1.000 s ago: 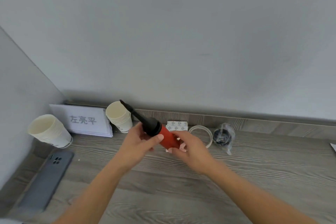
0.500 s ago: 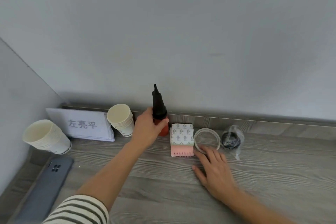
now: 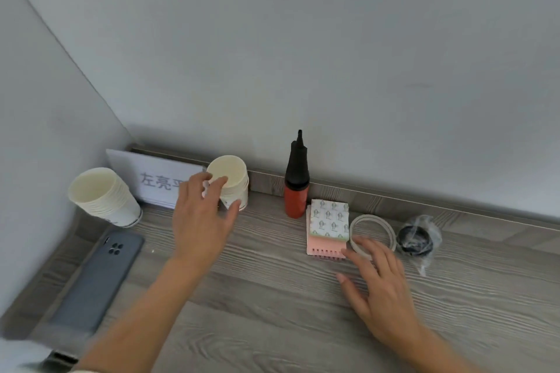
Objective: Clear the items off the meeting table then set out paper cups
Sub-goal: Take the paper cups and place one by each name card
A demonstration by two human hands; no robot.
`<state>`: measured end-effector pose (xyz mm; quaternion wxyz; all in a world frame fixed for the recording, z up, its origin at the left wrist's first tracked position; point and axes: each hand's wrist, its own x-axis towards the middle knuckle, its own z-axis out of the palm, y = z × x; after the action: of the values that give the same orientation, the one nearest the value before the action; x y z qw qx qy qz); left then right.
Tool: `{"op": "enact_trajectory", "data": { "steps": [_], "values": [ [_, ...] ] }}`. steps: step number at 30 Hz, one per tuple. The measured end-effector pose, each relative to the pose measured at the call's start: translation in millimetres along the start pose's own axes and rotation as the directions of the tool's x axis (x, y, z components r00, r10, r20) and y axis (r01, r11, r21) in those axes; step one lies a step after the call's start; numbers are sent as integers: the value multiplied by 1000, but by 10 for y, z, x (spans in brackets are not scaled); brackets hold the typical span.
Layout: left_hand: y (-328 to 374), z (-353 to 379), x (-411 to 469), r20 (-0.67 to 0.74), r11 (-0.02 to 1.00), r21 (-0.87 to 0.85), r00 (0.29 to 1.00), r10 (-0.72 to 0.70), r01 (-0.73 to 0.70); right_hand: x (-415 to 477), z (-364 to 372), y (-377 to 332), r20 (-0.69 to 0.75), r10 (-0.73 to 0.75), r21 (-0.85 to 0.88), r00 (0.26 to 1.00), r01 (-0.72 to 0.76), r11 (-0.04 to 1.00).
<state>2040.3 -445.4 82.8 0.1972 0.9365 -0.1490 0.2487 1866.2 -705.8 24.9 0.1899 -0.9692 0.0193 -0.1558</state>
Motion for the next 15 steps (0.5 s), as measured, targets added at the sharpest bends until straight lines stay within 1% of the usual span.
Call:
{"op": "enact_trajectory", "data": {
  "steps": [1, 2, 3, 4, 7, 9, 12, 15],
  "values": [
    [-60, 44, 13, 74, 996, 71, 996, 57, -62, 52, -12, -82, -9, -28, 21, 1000, 28, 999],
    [-88, 87, 18, 128, 989, 100, 987, 100, -113, 107, -12, -164, -13, -54, 39, 998, 55, 998],
    [-95, 120, 19, 152, 986, 97, 981, 122, -138, 161, 0, -246, -15, -78, 56, 997, 79, 995],
    [-95, 157, 22, 141, 987, 71, 981, 133, -143, 211, 16, -324, -13, -99, 74, 995, 100, 992],
    [-112, 209, 18, 46, 993, -61, 994, 99, -96, 340, 83, -505, 21, -146, 145, 989, 142, 979],
    [-125, 194, -14, 25, 988, -130, 995, 92, -88, 426, 115, -588, 52, -163, 172, 985, 152, 973],
    [-105, 69, -137, -17, 972, -202, 993, 117, -118, 571, 122, -705, 90, -150, 186, 985, 131, 974],
    [-49, -149, -301, -34, 933, -349, 996, 83, -90, 673, 126, -824, 136, -112, 230, 984, 79, 970]
  ]
}}
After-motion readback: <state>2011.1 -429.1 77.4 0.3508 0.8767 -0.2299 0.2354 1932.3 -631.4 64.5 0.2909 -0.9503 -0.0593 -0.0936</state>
